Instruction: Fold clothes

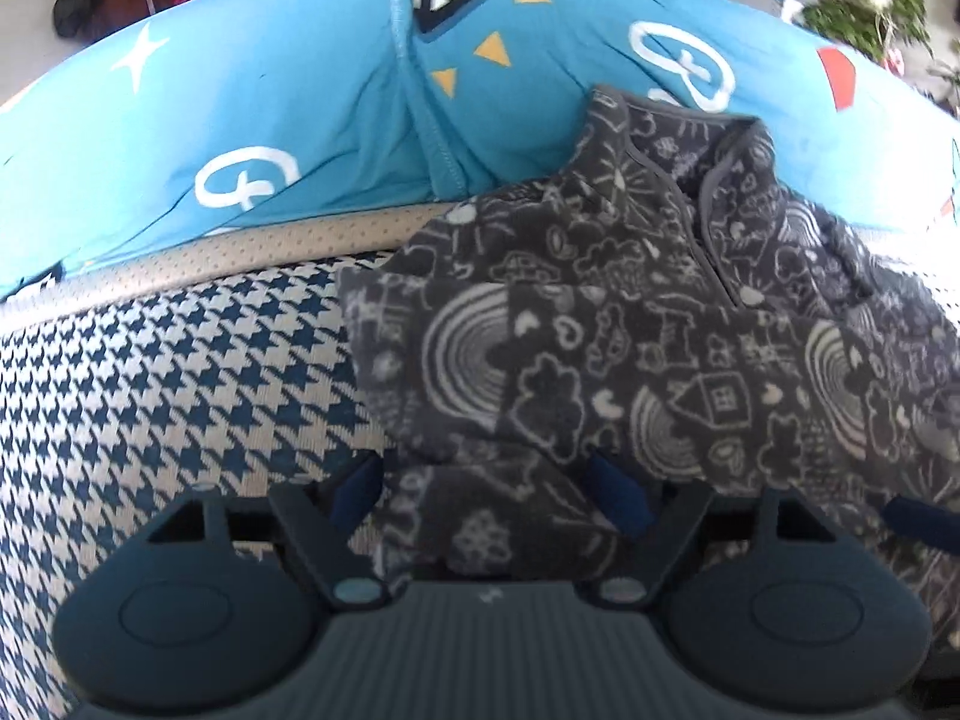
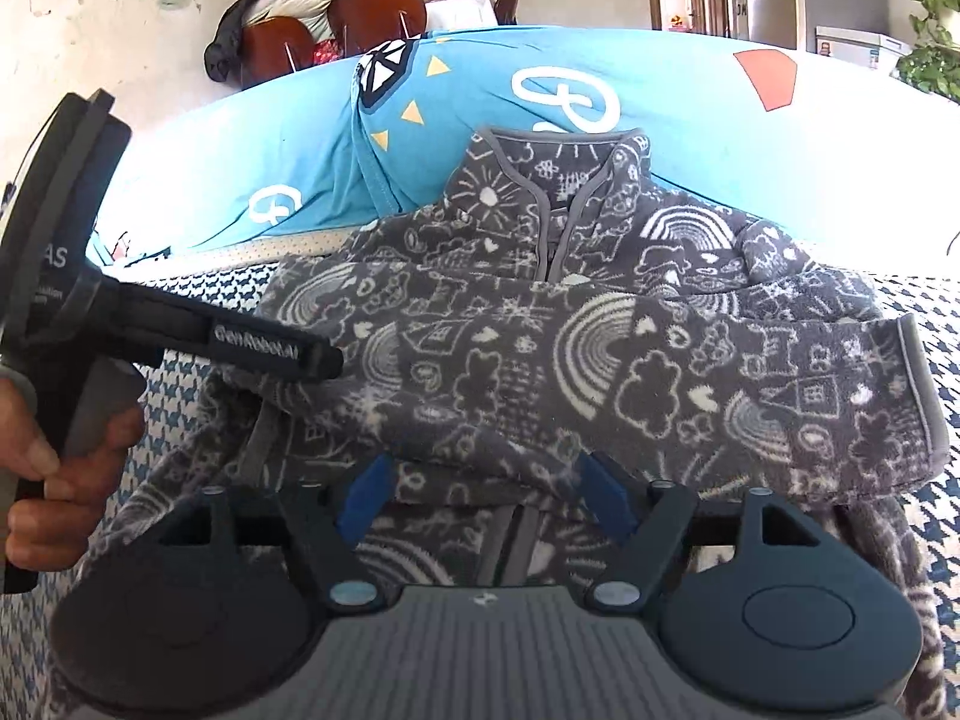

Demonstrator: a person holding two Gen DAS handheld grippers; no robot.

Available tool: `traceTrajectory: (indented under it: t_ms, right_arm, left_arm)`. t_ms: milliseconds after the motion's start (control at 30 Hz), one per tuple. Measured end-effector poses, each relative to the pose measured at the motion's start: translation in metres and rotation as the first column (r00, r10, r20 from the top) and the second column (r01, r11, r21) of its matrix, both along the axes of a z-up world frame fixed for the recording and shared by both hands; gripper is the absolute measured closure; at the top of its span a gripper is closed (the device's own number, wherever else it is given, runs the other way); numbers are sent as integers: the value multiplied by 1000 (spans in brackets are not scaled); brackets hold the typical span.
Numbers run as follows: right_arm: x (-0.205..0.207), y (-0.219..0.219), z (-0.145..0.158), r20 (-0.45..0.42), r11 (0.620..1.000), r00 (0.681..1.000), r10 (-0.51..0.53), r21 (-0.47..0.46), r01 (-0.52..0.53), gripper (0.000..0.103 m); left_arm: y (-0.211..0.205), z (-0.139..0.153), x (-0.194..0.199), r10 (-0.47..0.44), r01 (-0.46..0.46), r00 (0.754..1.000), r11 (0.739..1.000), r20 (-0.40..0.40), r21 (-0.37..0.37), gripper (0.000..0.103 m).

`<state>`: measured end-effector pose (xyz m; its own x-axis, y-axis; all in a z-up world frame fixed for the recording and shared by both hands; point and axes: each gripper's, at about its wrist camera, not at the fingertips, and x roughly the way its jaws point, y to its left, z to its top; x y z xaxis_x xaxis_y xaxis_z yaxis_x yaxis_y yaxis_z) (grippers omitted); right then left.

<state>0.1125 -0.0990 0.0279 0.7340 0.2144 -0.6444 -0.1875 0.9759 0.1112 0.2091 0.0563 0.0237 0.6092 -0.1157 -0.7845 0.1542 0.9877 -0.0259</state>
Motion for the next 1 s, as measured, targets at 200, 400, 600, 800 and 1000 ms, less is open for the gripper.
traceTrajectory:
  t_ms: [200,400,600,800,1000]
  right_arm:
    - [-8,-13,16,77,1000,997,15,-11,-14,30]
    - [-13,-38,27,80,999,996,-39,21,38,29]
    - [-15,-60,30,73,996,993,-90,32,88,28]
    - [-14,-78,31,62,990,989,-134,60,130,28]
    - [-10,-91,24,12,979,982,-187,82,185,25]
  left_arm:
    - [6,24,-16,57,-57,997,998,52,15,25]
    - [-2,29,-40,56,-57,997,998,52,19,13]
    - [-15,27,-63,33,-34,999,999,41,35,13]
    - [-31,17,-72,-1,0,1000,999,17,54,5]
    - [-47,8,-81,-34,34,999,997,-9,73,1]
